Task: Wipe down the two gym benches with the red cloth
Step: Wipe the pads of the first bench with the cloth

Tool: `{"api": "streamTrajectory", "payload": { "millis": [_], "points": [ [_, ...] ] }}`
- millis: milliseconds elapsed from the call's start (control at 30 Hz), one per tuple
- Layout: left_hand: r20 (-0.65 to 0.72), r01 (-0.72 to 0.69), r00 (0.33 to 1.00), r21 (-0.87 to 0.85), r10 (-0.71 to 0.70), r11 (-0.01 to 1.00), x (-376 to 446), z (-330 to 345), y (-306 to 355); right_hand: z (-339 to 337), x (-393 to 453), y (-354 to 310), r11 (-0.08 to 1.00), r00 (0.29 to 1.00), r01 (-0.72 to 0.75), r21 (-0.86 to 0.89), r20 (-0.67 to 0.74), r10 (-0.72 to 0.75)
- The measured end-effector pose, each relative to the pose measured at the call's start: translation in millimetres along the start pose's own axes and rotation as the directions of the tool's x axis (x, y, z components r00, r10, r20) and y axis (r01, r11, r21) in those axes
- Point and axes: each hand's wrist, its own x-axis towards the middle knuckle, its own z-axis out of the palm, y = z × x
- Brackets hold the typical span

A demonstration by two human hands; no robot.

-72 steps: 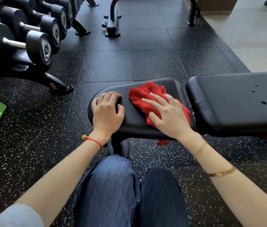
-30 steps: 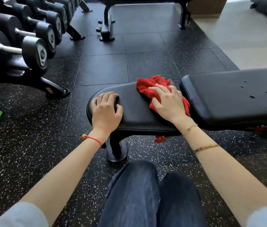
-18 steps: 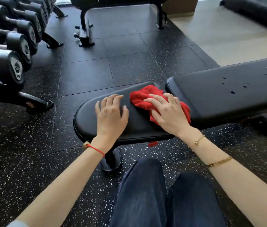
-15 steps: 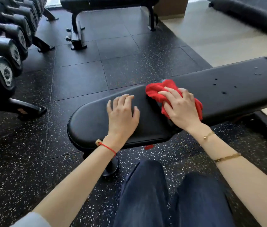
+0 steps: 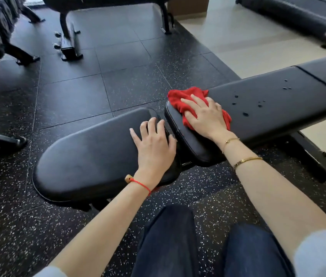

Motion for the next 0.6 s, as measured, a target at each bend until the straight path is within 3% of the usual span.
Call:
{"api": "streamTrajectory", "payload": {
  "millis": [100,200,267,400,600],
  "points": [
    [-0.019,0.013,1.0,0.002,-0.013,1.0,1.3,0.8,-0.2,-1.0,4.6,0.4,0.993,0.993,0.113,0.016,0.044,-0.114],
    [-0.056,0.032,0.998,0.005,-0.032,0.999,1.1,1.1,1.0,0.7,-16.4,1.6,0.943,0.941,0.332,0.001,0.067,-0.331],
    [-0.085,0.051,0.995,0.006,-0.051,0.999,0.2,1.1,1.7,-1.5,-32.3,12.1,0.92,0.919,0.392,0.032,0.042,-0.393],
    [-0.132,0.084,0.988,0.051,-0.077,0.995,-5.9,2.1,7.4,-8.3,-44.5,58.8,0.948,0.953,0.303,0.092,-0.038,-0.301],
    [-0.137,0.177,0.975,-0.009,-0.177,0.984,-22.8,8.8,29.0,-16.3,10.6,61.7,0.991,0.988,0.119,0.057,0.095,-0.124]
  ]
}}
